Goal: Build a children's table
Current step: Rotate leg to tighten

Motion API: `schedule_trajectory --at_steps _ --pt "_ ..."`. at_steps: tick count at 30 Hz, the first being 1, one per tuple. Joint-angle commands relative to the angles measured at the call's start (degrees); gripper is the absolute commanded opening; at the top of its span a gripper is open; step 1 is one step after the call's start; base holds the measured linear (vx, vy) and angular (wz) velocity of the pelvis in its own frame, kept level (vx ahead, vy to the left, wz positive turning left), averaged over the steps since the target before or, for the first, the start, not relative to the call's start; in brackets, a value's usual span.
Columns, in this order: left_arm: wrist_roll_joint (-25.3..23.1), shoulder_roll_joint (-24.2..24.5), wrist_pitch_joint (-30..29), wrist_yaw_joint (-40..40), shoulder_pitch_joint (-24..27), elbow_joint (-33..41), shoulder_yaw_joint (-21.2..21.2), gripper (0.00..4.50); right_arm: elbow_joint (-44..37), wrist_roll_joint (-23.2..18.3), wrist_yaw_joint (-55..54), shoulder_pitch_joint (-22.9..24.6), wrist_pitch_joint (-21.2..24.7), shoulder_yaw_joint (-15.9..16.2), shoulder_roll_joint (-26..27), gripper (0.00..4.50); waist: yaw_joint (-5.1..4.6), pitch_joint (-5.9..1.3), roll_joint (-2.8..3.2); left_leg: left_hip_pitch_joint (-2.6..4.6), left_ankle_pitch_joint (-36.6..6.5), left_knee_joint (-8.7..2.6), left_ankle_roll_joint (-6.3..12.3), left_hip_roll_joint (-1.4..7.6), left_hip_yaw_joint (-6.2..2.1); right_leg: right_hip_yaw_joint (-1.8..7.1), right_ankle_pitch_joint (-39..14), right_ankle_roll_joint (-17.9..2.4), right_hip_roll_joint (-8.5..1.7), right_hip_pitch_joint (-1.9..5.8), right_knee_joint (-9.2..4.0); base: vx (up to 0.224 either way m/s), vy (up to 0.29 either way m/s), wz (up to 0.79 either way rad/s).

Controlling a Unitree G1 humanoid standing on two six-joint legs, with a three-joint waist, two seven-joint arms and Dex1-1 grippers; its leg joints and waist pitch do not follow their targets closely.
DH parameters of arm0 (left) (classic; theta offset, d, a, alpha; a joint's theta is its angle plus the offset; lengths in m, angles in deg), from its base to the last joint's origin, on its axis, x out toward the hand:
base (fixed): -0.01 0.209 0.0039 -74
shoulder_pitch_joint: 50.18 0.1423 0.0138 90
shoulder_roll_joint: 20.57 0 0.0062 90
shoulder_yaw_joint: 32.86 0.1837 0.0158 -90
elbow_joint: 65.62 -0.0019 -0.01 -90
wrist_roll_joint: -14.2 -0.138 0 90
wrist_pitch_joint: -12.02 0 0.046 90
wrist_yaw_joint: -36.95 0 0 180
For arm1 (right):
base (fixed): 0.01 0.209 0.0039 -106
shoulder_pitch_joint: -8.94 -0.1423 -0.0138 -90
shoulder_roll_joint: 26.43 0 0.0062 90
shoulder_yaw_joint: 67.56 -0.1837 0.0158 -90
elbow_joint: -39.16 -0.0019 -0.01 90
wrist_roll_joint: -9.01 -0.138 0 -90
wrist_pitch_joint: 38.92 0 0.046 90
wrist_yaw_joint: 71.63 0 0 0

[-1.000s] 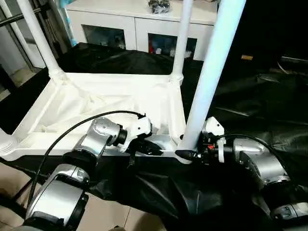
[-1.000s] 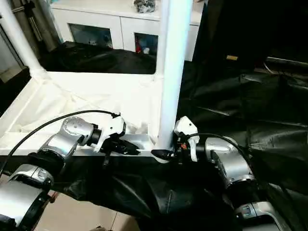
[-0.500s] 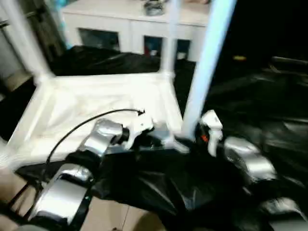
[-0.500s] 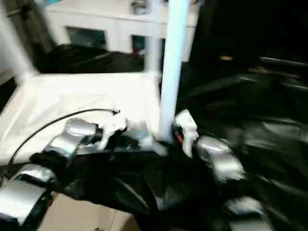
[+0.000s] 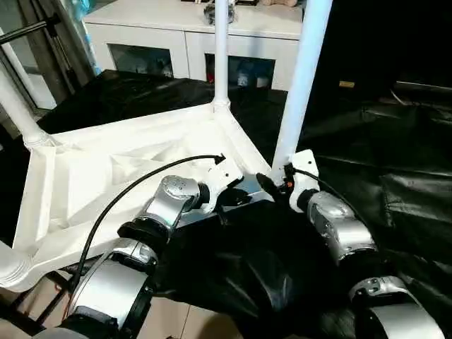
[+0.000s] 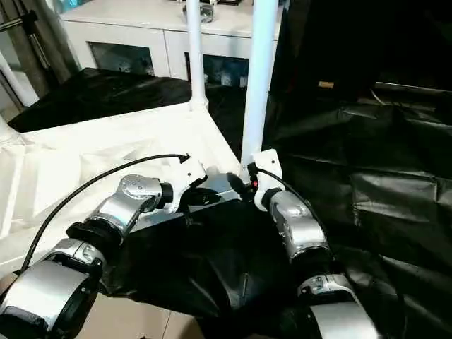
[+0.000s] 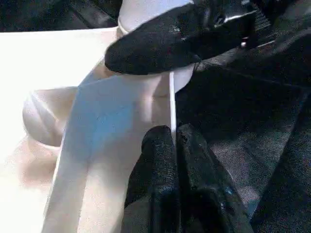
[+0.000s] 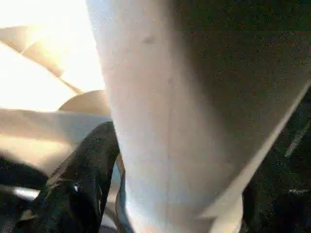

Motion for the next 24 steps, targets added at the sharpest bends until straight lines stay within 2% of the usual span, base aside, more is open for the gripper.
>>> schedule_trajectory --at_steps 1,2,3,5,7,9,10,12,16,19,21,24 --pt "1.65 -1.7 2.95 5.96 1.27 1.88 2.12 0.0 -1.47 -0.45 9.27 1.94 -0.1 5.94 0.55 3.79 0.15 -2.67 -0.88 -0.11 -15.58 -3.58 2.86 0.99 -0.18 1.85 -15.42 -11.28 -3.11 2.48 -4.88 0.0 0.0 0.0" --pt "1.7 -1.53 3.16 6.39 1.35 1.97 2.17 0.0 -1.76 -0.55 9.99 2.09 -0.36 6.06 0.28 3.79 0.26 -2.73 -0.94 -0.18 -15.12 -3.51 3.19 1.03 -0.16 1.86 -14.52 -11.36 -3.1 2.59 -4.79 0.0 0.0 0.0" --pt "2.12 -0.47 3.78 9.14 1.78 2.56 2.41 0.0 -3.69 -1.39 14.67 3.04 -2.13 6.69 -1.45 3.79 0.29 -2.92 -0.92 -0.34 -13.49 -3.35 3.75 1.04 -0.11 1.91 -11.79 -12.04 -3.16 2.77 -4.41 0.0 0.0 0.0" --pt "2.43 0.17 3.9 10.85 2.03 2.94 2.52 0.0 -5.04 -2.28 17.79 3.65 -2.49 6.93 -2.56 3.79 0.59 -3.21 -0.96 -0.53 -9.93 -2.97 5.19 1.11 0.1 1.78 -4.98 -13.96 -2.99 3.02 -3.66 0.0 0.0 0.0" --pt "2.95 2.19 5.03 15.71 2.64 3.79 3.11 0.0 -9.74 -5.08 27.82 5.75 -0.59 8.03 -6.46 3.79 0.89 -3.24 -1.15 -0.67 -8.64 -2.75 6.55 1.15 0.22 1.59 -2.21 -15.02 -2.88 3.2 -3.33 0.0 0.0 0.0" --pt "2.82 2.93 5.59 16.88 2.69 3.8 3.32 0.0 -11.17 -5.74 30.85 6.44 0.32 8.5 -7.89 3.79 1.44 -3.04 -0.92 -0.5 -10.04 -2.81 7.24 1.39 0.27 1.54 -4.0 -15.1 -3.03 2.93 -3.54 0.0 0.0 0.0" --pt "2.63 3.71 5.83 17.7 2.56 3.45 3.26 0.0 -12.74 -6.51 34.42 7.26 1.51 9.0 -9.56 3.79 1.46 -3.01 -1.13 -0.48 -10.41 -2.86 7.07 1.38 0.29 1.49 -5.04 -14.94 -3.0 2.9 -3.65 0.0 0.0 0.0" --pt "2.54 4.35 6.44 18.79 2.46 3.14 3.24 0.0 -13.77 -6.93 36.73 7.89 2.44 9.37 -10.73 3.79 2.06 -2.88 -1.06 -0.18 -11.74 -2.97 6.28 1.61 0.26 1.59 -8.2 -14.41 -3.16 2.69 -3.88 0.0 0.0 0.0" --pt "2.89 5.59 7.0 21.18 2.27 3.11 2.74 0.0 -15.51 -6.9 41.11 9.21 4.15 10.83 -13.13 3.79 2.28 -2.73 -1.38 -0.16 -13.09 -3.28 4.45 1.69 0.14 1.64 -12.35 -13.23 -3.26 2.5 -4.11 0.0 0.0 0.0" --pt "3.06 6.01 6.98 21.44 2.06 3.1 2.79 0.0 -16.1 -7.05 41.57 9.59 4.61 11.05 -13.49 3.44 2.4 -2.78 -1.4 -0.25 -12.2 -3.25 3.99 1.64 0.09 1.71 -11.68 -13.05 -3.33 2.57 -3.99 0.0 0.0 0.0" --pt "3.08 6.02 7.18 21.58 1.93 2.87 2.67 0.0 -16.43 -7.22 41.53 9.61 5.26 10.89 -13.35 3.38 2.42 -2.88 -1.45 -0.31 -11.18 -3.13 4.15 1.57 0.12 1.71 -10.04 -13.34 -3.32 2.61 -3.8 0.0 0.0 0.0" --pt "3.05 5.87 7.32 21.5 1.88 2.72 2.61 0.0 -16.65 -7.25 41.22 9.6 5.58 10.73 -13.08 3.0 2.53 -2.93 -1.55 -0.41 -9.88 -2.95 4.66 1.46 0.19 1.64 -8.09 -13.7 -3.27 2.72 -3.6 0.0 0.0 0.0"
